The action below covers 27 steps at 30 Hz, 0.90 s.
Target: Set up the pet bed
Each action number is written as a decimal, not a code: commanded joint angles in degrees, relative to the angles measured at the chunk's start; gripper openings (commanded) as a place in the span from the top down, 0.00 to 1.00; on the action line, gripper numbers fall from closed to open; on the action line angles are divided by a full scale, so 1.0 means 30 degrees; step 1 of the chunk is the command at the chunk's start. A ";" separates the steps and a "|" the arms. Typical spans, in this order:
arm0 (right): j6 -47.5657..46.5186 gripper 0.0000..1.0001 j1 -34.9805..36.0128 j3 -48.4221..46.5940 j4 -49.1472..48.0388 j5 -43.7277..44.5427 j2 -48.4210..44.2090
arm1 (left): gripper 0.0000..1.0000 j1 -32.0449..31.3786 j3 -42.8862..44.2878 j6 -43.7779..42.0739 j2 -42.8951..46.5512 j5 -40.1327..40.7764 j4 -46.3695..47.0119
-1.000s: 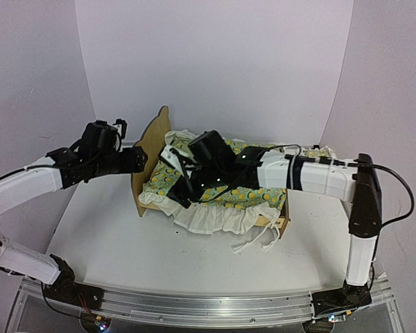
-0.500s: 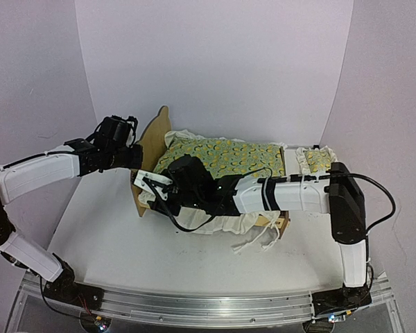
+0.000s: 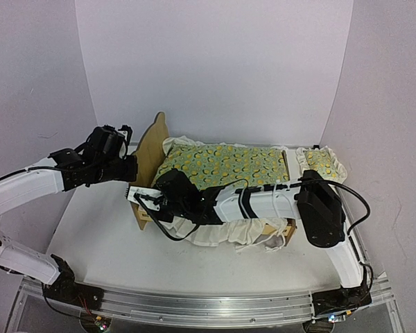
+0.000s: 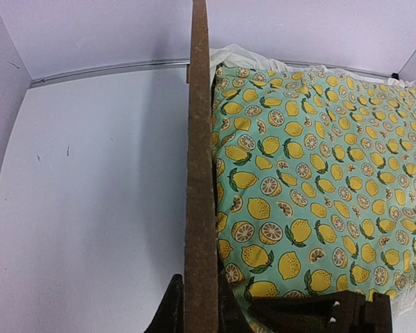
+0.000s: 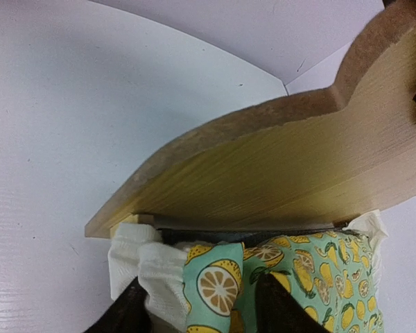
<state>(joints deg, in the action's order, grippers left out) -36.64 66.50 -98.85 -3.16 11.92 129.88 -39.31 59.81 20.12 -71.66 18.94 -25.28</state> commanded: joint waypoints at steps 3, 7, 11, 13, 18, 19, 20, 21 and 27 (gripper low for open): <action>0.2836 0.79 0.0161 0.0443 -0.0038 -0.0779 -0.1822 | 0.83 -0.1437 -0.0249 0.1730 0.1959 -0.1870 -0.0743; 0.7155 0.98 0.0143 0.2676 0.0087 -0.2938 -0.4677 | 0.56 -0.1457 -0.0429 0.1708 0.3436 -0.2832 -0.0871; 0.9865 1.00 -0.0794 0.4639 -0.0155 -0.6392 -0.6658 | 0.35 -0.1410 -0.0486 0.1219 0.5669 -0.3548 -0.1052; 1.1504 1.00 -0.1902 0.5218 -0.0400 -0.9633 -0.6923 | 0.31 -0.1428 -0.0604 0.1037 0.6489 -0.4569 -0.1038; 1.7331 1.00 -0.5356 0.4779 -0.1638 -1.8229 -0.5271 | 0.34 -0.1450 -0.2209 0.0000 0.7769 -1.0922 0.0669; 1.8362 1.00 -0.5754 0.4910 -0.2499 -1.9365 -0.4905 | 0.36 -0.1475 -0.2655 0.0127 0.7955 -1.1529 0.1190; 1.9033 1.00 -0.6020 0.5022 -0.3105 -2.0100 -0.4636 | 0.37 -0.1500 -0.3059 0.0282 0.8121 -1.1909 0.1666; 1.9907 1.00 -0.6294 0.5336 -0.4096 -2.0562 -0.4456 | 0.38 -0.1587 -0.3522 0.0396 0.8263 -1.2209 0.2300; 2.7209 1.00 -0.8205 0.6076 -1.1507 -2.4014 -0.2067 | 0.40 -0.3965 -0.3587 0.0238 0.6781 -0.8395 0.4312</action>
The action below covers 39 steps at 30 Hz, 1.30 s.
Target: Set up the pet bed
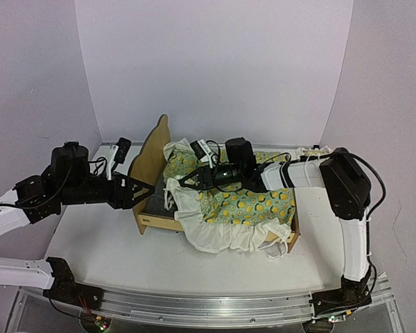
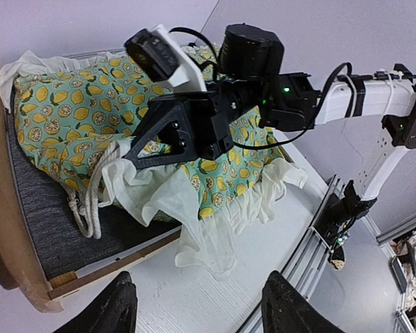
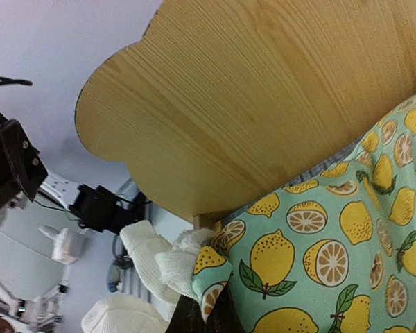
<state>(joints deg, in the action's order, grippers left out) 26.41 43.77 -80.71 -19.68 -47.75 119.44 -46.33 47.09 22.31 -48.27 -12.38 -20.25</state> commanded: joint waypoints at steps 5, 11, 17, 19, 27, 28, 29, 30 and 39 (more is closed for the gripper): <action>0.7512 0.99 -0.1813 -0.0411 -0.6745 -0.5352 0.2497 | 0.50 -0.2750 0.3552 -0.0684 -0.5669 0.4949 0.0443; 0.7526 0.98 -0.2548 -0.0723 -0.6741 -0.6364 0.2999 | 0.43 -0.2751 0.6821 -0.0873 -1.0121 0.6722 -0.1525; 0.7067 0.94 -0.2541 -0.0535 -0.6712 -0.6181 0.2845 | 0.35 -0.2124 0.8207 -0.1126 -1.2577 0.7218 -0.0817; 0.7017 0.93 -0.2548 -0.0566 -0.6703 -0.6157 0.2753 | 0.43 -0.1450 0.8759 -0.1139 -1.3450 0.6437 -0.0612; 0.3825 0.86 -0.2548 -0.0573 -0.1547 -0.4484 0.1246 | 0.81 -0.0735 1.0560 -0.1902 -1.5398 0.6097 -0.0065; 0.2834 0.82 -0.2548 -0.0713 0.0464 -0.3170 0.0806 | 0.88 -0.0676 1.0748 -0.2012 -1.5528 0.5879 -0.0049; 0.1714 0.77 -0.2548 -0.0804 0.2602 -0.1624 0.0194 | 0.94 -0.0672 1.0933 -0.2095 -1.5580 0.5654 -0.0073; 0.0329 0.69 -0.2527 -0.0962 0.5158 0.0071 -0.0538 | 0.99 -0.0646 1.1047 -0.2091 -1.5580 0.5446 -0.0076; -0.5801 0.21 -0.0405 0.3132 0.8299 0.9907 -0.8996 | 1.00 -0.0252 1.1317 0.0128 -1.4652 0.4188 -0.0115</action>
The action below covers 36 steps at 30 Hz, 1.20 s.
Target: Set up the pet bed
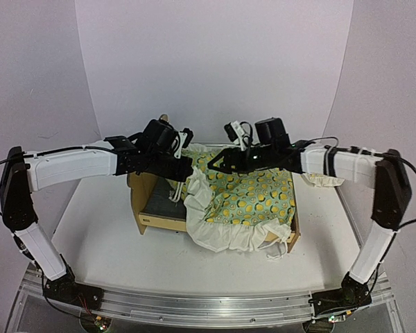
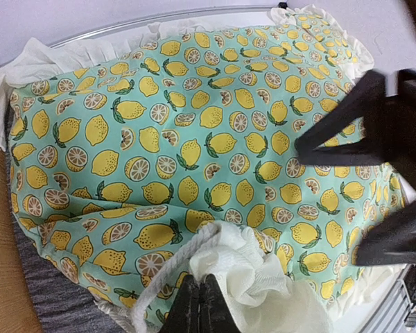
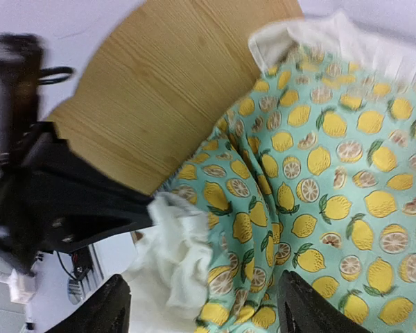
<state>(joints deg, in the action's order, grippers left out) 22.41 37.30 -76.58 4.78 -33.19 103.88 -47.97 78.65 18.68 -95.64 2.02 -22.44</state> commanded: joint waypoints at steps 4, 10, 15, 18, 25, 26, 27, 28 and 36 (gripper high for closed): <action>-0.7573 0.12 0.4927 0.3288 -0.2882 0.9875 -0.4398 | 1.00 0.0431 0.0664 0.2557 0.1772 -0.0568 0.0623; -1.0480 0.10 0.8145 0.2888 -0.6119 1.8805 -0.2412 | 1.00 0.0461 0.0443 0.3544 0.2024 -0.1297 0.0623; -1.0195 0.12 0.8605 0.1627 -0.6770 2.2087 -0.0823 | 1.00 0.0461 0.0292 0.3643 0.2325 -0.1413 0.0619; -0.9585 0.20 0.8611 0.1561 -0.7354 2.1919 -0.0458 | 1.00 0.0461 0.0116 0.3627 0.2496 -0.1583 0.0637; -0.7774 0.83 0.8279 0.0925 -0.6978 1.9912 -0.0189 | 1.00 0.0489 -0.0558 0.3466 0.3303 -0.1916 0.0617; -0.7271 0.96 0.8064 0.0946 -0.6671 1.9245 -0.0299 | 1.00 0.0490 -0.0642 0.3335 0.3463 -0.2038 0.0611; -0.6648 1.00 0.7835 0.1216 -0.6585 1.8568 -0.0550 | 0.99 0.0476 -0.0715 0.3136 0.3651 -0.2240 0.0585; -0.6336 1.00 0.7609 0.1547 -0.6574 1.6906 -0.0952 | 0.98 0.0532 -0.0877 0.2954 0.3961 -0.2466 0.0549; -0.4581 1.00 0.5906 0.2029 -0.5592 0.8030 -0.2038 | 1.00 0.0841 -0.3217 0.2373 0.6627 -0.5776 0.0439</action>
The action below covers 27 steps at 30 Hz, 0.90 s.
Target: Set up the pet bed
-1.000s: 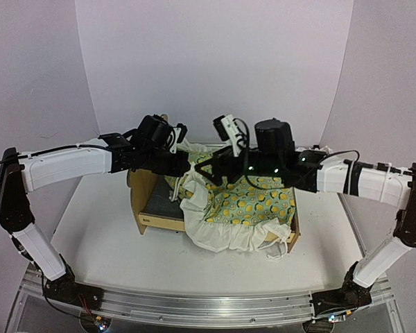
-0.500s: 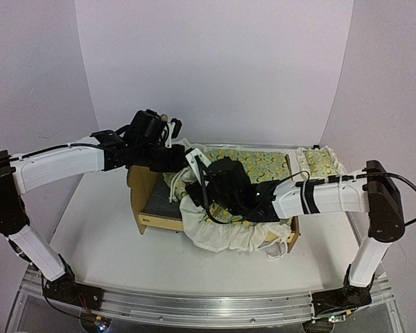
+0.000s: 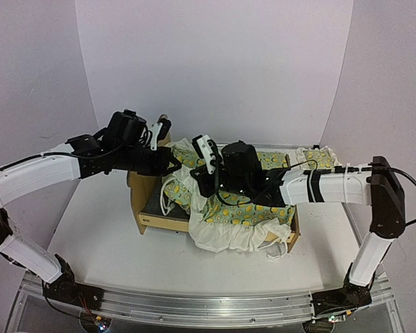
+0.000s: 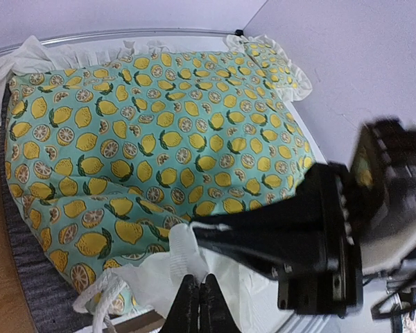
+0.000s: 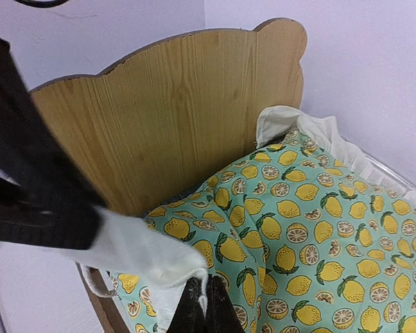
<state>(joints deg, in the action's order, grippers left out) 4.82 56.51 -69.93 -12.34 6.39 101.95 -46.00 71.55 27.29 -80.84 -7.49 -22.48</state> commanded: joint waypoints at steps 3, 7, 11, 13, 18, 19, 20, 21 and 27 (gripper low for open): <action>0.1592 1.00 -0.0516 -0.0294 0.0317 -0.7527 -0.1392 | 1.00 0.0215 -0.2045 -0.0074 0.2741 -0.4517 0.0422; 0.1890 1.00 -0.0523 -0.0270 0.0383 -0.7608 -0.1333 | 0.93 0.0214 -0.3730 0.0044 0.4183 -0.5375 0.0399; 0.2318 1.00 -0.0712 -0.0369 0.0588 -0.7189 -0.1538 | 0.63 0.0212 -0.6064 0.0254 0.6303 -0.4374 0.0876; 0.2508 1.00 -0.1002 -0.0584 0.0839 -0.7434 -0.1530 | 0.51 0.0215 -0.6972 0.0430 0.7141 -0.4156 0.0986; 0.2704 1.00 -0.1494 -0.1101 0.1342 -0.7803 -0.1357 | 0.45 0.0172 -0.9088 0.0933 0.9219 -0.3421 0.2113; 0.2726 1.00 -0.1563 -0.1183 0.1357 -0.7879 -0.1301 | 0.45 0.0159 -0.9784 0.1294 0.9781 -0.3071 0.2855; 0.2755 1.00 -0.1619 -0.1229 0.1384 -0.7918 -0.1250 | 0.45 0.0113 -1.0475 0.1802 1.0317 -0.2562 0.3676; 0.2806 1.00 -0.1659 -0.1282 0.1388 -0.7981 -0.1210 | 0.47 0.0023 -1.1129 0.2286 1.0805 -0.1967 0.4453; 0.2876 1.00 -0.1754 -0.1409 0.1417 -0.8169 -0.1040 | 0.52 -0.1802 -1.2545 0.2583 1.0246 0.3783 0.7405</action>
<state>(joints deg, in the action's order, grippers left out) 12.84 51.29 -71.35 -7.05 -16.75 100.75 -48.03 33.17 34.15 -47.37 -9.08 -9.74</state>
